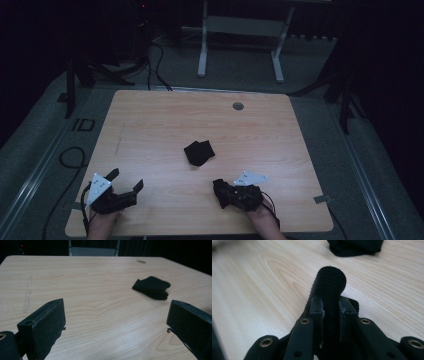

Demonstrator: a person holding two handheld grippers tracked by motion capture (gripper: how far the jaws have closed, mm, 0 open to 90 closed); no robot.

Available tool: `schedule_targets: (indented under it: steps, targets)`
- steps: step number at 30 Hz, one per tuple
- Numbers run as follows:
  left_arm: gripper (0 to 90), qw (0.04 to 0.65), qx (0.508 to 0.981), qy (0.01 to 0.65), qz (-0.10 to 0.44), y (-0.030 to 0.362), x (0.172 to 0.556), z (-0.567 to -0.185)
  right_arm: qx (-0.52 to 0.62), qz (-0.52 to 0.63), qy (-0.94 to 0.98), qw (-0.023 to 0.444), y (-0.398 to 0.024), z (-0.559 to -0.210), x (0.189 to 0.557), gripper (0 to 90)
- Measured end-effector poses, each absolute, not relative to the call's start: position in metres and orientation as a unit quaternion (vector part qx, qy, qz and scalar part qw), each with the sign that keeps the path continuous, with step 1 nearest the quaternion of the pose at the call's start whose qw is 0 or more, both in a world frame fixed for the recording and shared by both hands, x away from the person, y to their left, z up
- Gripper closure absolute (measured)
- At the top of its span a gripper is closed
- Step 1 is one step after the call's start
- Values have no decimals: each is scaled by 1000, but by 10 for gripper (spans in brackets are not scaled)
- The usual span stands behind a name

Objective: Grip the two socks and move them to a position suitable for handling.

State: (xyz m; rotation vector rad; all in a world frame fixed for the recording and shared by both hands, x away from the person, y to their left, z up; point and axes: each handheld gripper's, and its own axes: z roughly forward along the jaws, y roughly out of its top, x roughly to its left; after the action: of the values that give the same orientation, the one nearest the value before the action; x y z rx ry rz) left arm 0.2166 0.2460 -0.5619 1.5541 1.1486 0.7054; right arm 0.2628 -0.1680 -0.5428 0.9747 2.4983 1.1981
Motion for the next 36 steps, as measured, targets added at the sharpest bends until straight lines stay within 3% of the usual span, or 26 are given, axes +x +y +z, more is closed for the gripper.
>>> schedule_targets:
  steps: [9, 13, 16, 20, 21, 23, 29, 32, 33, 36]
  targets:
    - [25, 532, 659, 476, 236, 232, 219, -564, 353, 382, 844, 130, -163, -563, 271, 711]
    - [26, 530, 678, 463, 211, 216, 220, -564, 356, 384, 844, 117, -162, -560, 271, 523]
    - [45, 520, 702, 446, 196, 202, 221, -564, 356, 405, 833, 121, -168, -545, 268, 452]
    - [89, 499, 736, 425, 171, 181, 223, -562, 363, 428, 812, 159, -186, -518, 270, 450]
    - [151, 504, 738, 419, 159, 178, 223, -561, 371, 430, 806, 164, -193, -513, 273, 453]
    - [162, 509, 750, 405, 119, 167, 225, -561, 384, 431, 801, 159, -201, -511, 277, 475]
    - [344, 485, 799, 352, 45, 120, 234, -563, 381, 402, 822, 132, -202, -528, 278, 492]
    - [356, 479, 805, 347, 42, 114, 235, -564, 373, 387, 834, 127, -198, -536, 278, 501]
    - [421, 461, 823, 331, 34, 95, 244, -565, 371, 376, 841, 117, -195, -544, 281, 512]
    - [459, 449, 833, 322, 28, 84, 252, -567, 371, 364, 847, 110, -193, -550, 285, 524]
